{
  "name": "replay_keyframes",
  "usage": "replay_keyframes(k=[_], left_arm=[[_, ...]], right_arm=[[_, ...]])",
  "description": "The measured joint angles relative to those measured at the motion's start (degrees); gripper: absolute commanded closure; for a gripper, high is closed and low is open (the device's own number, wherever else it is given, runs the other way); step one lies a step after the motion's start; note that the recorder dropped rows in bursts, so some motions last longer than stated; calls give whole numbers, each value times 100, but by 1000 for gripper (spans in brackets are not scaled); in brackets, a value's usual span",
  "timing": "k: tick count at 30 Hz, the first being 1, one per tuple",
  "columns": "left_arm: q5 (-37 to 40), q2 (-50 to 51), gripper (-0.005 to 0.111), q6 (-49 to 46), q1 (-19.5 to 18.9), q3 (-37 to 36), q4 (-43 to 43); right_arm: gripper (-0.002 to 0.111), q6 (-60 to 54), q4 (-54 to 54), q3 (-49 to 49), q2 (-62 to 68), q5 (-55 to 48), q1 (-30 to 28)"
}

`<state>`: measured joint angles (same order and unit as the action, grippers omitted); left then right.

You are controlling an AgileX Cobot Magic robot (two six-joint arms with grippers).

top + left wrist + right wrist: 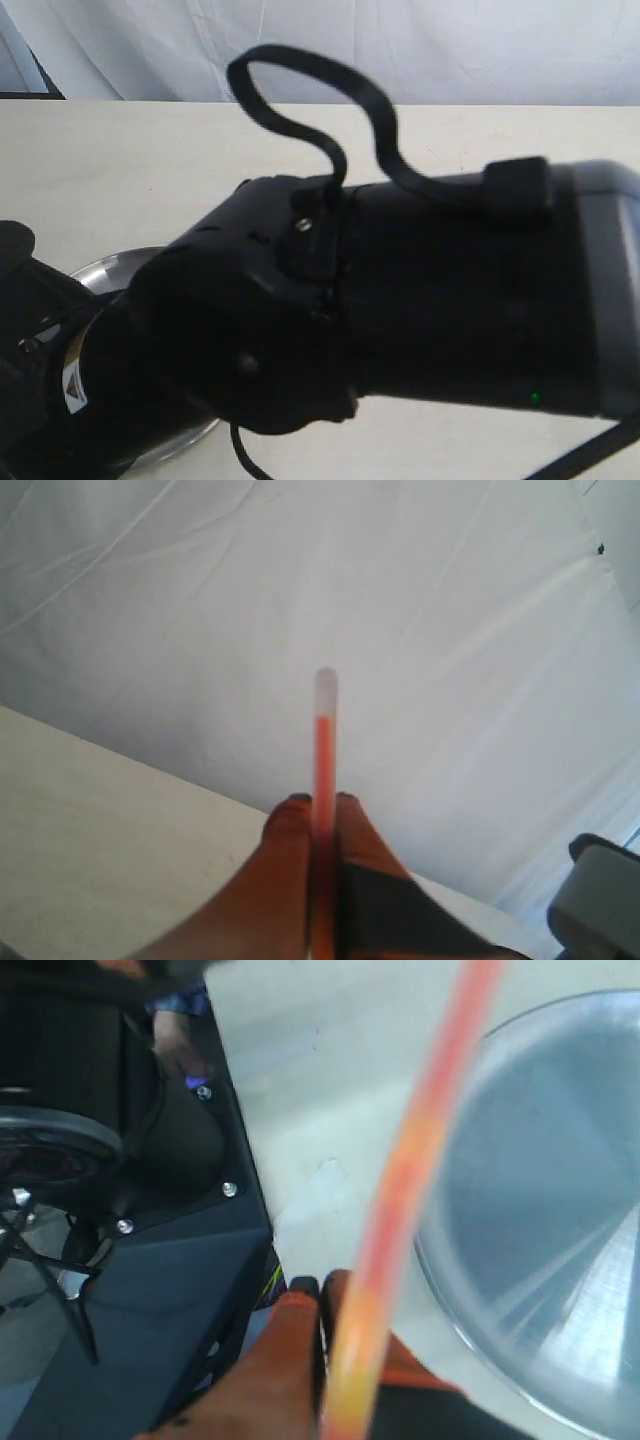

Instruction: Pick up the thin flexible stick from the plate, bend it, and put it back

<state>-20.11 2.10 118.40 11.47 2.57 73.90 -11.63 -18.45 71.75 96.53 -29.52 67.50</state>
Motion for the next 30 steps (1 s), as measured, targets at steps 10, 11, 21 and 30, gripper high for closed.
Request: replay_keyframes(k=[10, 11, 21, 30], left_arm=[[-71, 0, 106, 23, 0, 20, -616], [-71, 0, 106, 13, 0, 20, -715], [-71, 0, 106, -9, 0, 20, -901], [9, 0, 92, -219, 0, -25, -901]], right_arm=[[108, 12, -11, -19, -106, 3, 0], [108, 12, -11, -19, -82, 14, 0], [108, 12, -11, -19, 164, 124, 0], [108, 12, -11, 14, 303, 137, 0]])
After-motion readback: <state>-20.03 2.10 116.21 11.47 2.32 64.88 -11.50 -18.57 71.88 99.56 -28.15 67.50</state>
